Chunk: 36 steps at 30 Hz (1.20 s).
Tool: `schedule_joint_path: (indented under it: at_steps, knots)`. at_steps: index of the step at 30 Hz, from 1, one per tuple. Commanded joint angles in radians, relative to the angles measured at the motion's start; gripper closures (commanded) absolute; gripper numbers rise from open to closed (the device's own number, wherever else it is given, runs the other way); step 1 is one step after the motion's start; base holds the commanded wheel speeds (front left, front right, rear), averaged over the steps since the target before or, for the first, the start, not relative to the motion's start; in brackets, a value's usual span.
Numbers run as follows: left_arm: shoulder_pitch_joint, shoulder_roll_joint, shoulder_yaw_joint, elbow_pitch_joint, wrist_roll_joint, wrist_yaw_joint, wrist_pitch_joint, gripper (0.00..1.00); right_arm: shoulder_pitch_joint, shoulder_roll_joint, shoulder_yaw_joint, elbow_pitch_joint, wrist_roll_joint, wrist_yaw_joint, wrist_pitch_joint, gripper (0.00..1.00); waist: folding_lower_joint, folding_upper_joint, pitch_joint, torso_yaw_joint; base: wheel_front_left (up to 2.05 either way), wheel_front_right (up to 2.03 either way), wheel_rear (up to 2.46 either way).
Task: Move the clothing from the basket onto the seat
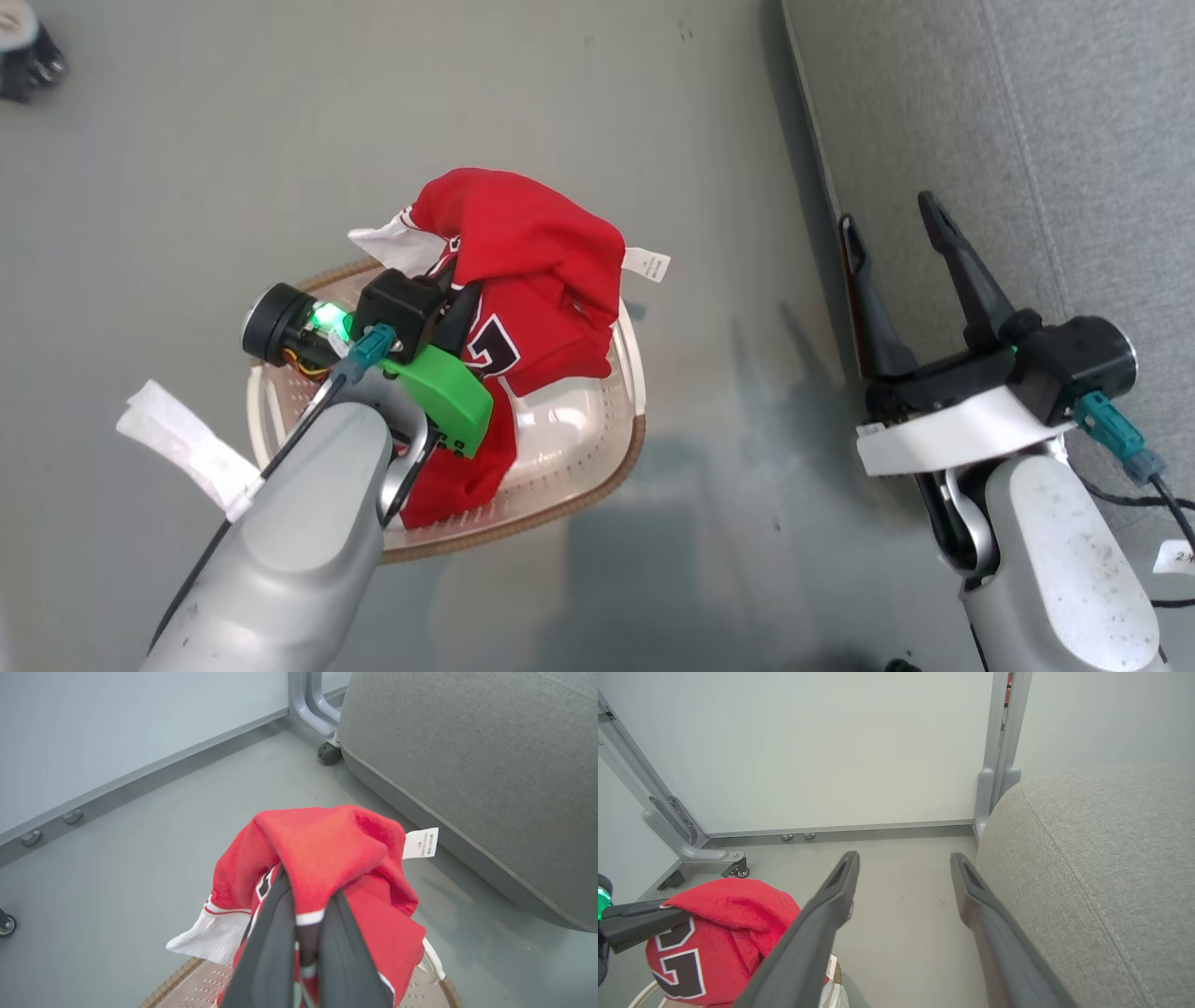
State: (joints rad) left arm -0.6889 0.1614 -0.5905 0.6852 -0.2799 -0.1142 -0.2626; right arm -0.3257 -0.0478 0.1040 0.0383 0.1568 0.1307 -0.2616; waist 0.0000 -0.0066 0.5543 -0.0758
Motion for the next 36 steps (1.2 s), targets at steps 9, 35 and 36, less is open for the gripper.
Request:
schedule_joint_path:
  at_steps: [9,35,36]
  knots:
    - [0.114,0.002,0.110,-0.201,0.062,0.004,-0.003,1.00,0.089,-0.003,-0.007,0.031,0.006,0.000,-0.004,0.00,0.0000,0.0066,-0.241,0.074,0.00,0.00,0.00]
    - [0.160,0.002,0.132,-0.493,0.073,-0.016,-0.002,1.00,0.238,-0.003,0.012,0.056,0.051,0.000,-0.004,0.00,0.0000,0.0066,-0.445,0.080,0.00,0.00,0.00]
    - [0.162,0.004,0.131,-0.497,0.073,-0.016,-0.002,1.00,0.239,-0.003,0.013,0.056,0.052,0.000,-0.004,0.00,0.0000,0.0066,-0.449,0.080,0.00,0.00,0.00]
